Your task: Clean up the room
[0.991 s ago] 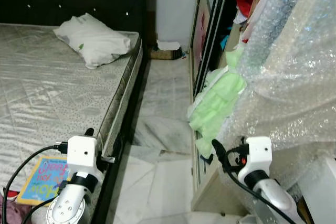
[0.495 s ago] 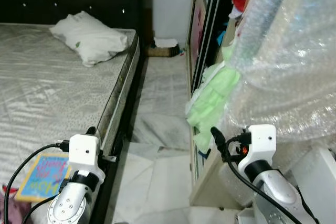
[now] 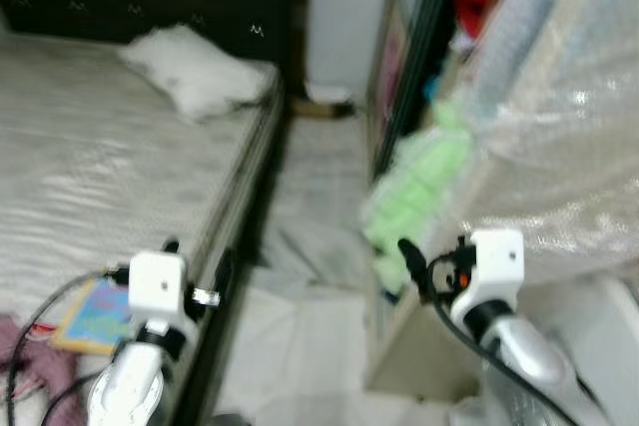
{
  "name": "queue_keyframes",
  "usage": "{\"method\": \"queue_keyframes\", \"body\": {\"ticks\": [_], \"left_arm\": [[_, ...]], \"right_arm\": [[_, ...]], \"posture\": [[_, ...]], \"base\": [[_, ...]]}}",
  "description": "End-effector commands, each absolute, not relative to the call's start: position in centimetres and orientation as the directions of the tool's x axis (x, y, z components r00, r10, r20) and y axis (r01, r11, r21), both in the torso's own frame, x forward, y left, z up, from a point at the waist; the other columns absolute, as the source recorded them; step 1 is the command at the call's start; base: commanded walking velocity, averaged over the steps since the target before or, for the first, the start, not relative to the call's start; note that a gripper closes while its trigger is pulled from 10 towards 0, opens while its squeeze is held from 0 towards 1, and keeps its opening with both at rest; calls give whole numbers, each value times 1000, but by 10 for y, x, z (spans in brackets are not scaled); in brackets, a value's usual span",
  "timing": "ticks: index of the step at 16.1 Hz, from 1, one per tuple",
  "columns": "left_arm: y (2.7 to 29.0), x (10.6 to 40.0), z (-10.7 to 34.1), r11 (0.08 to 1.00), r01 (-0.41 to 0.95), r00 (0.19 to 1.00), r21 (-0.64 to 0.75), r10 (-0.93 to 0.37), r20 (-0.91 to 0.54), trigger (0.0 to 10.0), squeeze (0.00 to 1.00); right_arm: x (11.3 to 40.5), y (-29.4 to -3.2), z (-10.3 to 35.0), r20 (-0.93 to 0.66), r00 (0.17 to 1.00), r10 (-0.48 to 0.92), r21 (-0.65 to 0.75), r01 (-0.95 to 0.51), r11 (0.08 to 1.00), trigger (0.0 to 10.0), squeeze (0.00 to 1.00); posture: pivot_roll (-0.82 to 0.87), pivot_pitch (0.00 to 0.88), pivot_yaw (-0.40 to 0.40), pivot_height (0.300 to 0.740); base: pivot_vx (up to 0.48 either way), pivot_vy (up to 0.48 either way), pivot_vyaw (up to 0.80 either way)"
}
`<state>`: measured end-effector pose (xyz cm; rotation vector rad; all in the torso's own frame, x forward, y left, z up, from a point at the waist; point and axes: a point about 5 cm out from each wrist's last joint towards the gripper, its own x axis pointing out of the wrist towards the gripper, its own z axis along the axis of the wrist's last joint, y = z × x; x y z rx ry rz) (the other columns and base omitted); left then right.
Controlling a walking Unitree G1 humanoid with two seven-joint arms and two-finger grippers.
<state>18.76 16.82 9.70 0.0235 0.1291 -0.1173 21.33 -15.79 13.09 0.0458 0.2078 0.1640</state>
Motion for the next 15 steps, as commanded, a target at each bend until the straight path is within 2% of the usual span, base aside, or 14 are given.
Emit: {"method": "queue_keyframes", "body": {"ticks": [1,10,14,15], "left_arm": [[168,193,101,992,126,986,27,-122,-114,10000,0],[168,192,101,991,132,985,24,-128,-118,10000,0],[168,192,101,991,130,985,24,-126,-116,10000,0],[167,193,101,991,133,985,23,-129,-116,10000,0]], "right_arm": [[212,-158,132,-207,965,160,67,-149,987,10000,0],[209,-163,124,-222,963,155,58,-146,988,10000,0],[204,-161,126,-231,946,228,39,-225,974,10000,0],[198,-161,128,-250,926,282,41,-281,959,10000,0]], "posture": [[49,0,-59,740],[45,0,-52,740],[42,0,-51,740],[40,0,-50,740]], "base": [[0,0,0],[0,0,0],[0,0,800],[0,0,800]]}}
